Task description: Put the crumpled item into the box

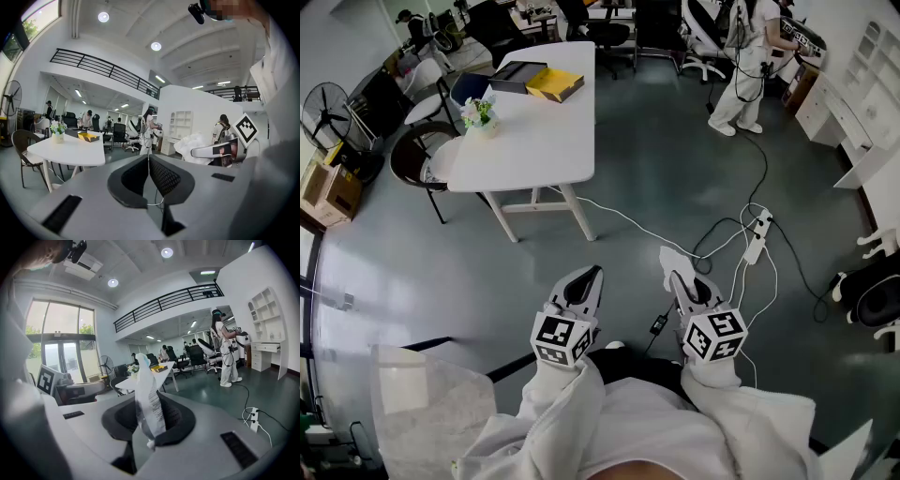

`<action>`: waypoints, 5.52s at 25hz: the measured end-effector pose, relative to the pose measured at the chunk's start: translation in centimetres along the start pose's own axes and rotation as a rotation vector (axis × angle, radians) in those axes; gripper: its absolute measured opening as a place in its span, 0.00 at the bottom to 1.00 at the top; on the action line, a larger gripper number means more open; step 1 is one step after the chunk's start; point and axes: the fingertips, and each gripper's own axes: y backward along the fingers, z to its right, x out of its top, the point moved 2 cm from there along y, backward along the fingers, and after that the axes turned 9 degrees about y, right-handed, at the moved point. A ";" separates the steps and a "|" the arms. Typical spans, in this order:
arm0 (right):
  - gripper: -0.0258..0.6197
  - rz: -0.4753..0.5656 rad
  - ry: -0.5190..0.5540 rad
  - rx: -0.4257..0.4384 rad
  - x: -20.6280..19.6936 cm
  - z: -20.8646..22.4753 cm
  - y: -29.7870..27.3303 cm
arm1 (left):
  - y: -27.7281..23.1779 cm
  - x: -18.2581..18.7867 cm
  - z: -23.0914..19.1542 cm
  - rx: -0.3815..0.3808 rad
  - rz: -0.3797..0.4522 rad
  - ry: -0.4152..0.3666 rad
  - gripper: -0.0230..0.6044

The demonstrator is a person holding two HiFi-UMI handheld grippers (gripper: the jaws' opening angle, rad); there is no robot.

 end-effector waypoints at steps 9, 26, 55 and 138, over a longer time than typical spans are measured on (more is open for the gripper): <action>0.15 0.016 -0.020 -0.020 0.0 0.1 0.0 | 0.1 -0.4 -0.2 -0.004 -0.008 0.006 0.07; 0.15 0.014 -0.026 -0.069 0.6 -0.9 -0.2 | 0.9 -0.3 -1.8 -0.046 -0.042 -0.005 0.07; 0.15 -0.028 -0.062 0.112 3.5 8.7 -13.6 | -13.7 2.6 -5.5 0.035 -0.047 0.015 0.07; 0.15 -0.016 -0.141 0.178 20.8 31.4 -56.9 | -52.7 18.7 -33.8 0.092 0.026 0.055 0.07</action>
